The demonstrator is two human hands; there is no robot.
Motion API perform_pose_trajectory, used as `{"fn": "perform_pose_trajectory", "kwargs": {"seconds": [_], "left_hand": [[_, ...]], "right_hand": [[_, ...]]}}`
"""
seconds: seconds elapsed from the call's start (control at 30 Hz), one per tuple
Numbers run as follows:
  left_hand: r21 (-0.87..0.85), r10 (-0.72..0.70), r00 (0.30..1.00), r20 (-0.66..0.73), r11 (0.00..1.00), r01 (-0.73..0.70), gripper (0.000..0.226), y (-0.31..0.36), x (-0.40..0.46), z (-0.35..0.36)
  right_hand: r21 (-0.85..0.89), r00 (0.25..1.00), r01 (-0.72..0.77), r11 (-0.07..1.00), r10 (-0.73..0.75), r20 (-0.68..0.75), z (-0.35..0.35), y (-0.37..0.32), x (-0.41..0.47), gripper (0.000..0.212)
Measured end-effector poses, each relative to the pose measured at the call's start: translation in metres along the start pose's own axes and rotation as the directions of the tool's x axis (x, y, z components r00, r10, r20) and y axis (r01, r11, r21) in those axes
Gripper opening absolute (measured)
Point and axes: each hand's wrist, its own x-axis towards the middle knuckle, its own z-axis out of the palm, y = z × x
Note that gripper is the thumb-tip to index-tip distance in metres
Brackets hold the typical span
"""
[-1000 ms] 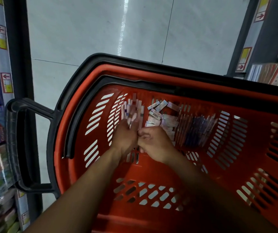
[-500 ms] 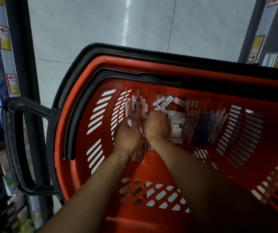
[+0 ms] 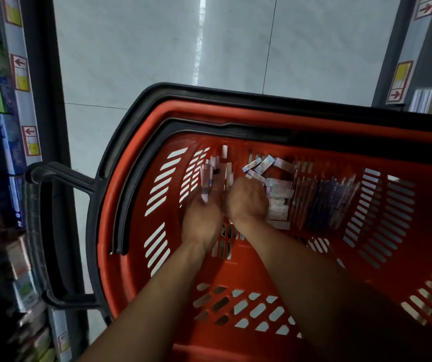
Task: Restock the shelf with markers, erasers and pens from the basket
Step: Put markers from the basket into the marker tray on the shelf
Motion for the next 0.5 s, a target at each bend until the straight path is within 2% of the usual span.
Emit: {"fn": "perform_pose_trajectory", "kwargs": {"seconds": [0.13,0.2,0.27,0.33,0.4,0.5], "left_hand": [[0.01,-0.029,0.999,0.019,1.0,0.028,0.033,-0.001,0.002,-0.003],[-0.01,-0.039,0.999,0.033,0.999,0.04,0.028,0.0,0.002,-0.004],[-0.023,-0.057,0.997,0.048,0.998,0.058,0.02,0.0,0.003,-0.004],[0.02,-0.001,0.997,0.077,1.0,0.0,0.008,-0.004,0.005,-0.002],[0.087,0.054,0.991,0.119,0.994,-0.065,0.027,-0.005,0.004,0.001],[0.128,0.112,0.978,0.175,0.982,-0.135,0.03,-0.011,0.006,0.004]], "right_hand": [[0.15,0.999,-0.042,0.988,0.039,0.02,-0.001,0.003,-0.004,0.025],[0.282,0.999,-0.037,0.959,0.033,0.019,-0.001,0.01,-0.008,0.035],[0.475,0.999,0.026,0.879,-0.033,0.006,-0.005,0.018,-0.013,0.051],[0.65,0.993,0.095,0.754,-0.116,-0.01,-0.013,0.024,-0.019,0.058],[0.76,0.985,0.102,0.642,-0.172,0.012,-0.021,0.027,-0.026,0.056],[0.806,0.963,0.063,0.588,-0.247,0.105,-0.027,0.032,-0.034,0.053]]}}
